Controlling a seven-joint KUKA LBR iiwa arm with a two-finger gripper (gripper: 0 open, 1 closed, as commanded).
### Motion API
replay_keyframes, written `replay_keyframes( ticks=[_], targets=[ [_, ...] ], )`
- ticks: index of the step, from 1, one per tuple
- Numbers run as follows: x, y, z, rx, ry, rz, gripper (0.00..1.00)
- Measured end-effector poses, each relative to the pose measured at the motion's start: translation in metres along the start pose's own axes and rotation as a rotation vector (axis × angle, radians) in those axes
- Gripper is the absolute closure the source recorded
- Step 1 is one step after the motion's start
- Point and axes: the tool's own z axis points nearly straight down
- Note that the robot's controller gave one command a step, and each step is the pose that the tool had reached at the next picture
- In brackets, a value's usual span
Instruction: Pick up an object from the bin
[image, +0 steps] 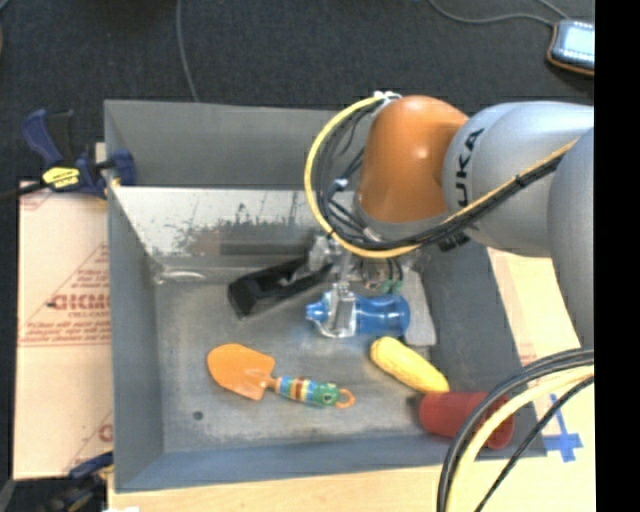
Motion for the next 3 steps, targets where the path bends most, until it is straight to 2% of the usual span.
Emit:
replay_keyframes(
  ticks=[1, 2, 3],
  targets=[
    [-0.001, 0.0, -0.005, -0.001, -0.007, 0.001, 0.0],
    [0.008, -0.074, 0.088, 0.0, -0.007, 0.058, 0.0],
    [0.011, -0.071, 0.035, -0.002, -0.026, -0.021, 0.0]
  ],
)
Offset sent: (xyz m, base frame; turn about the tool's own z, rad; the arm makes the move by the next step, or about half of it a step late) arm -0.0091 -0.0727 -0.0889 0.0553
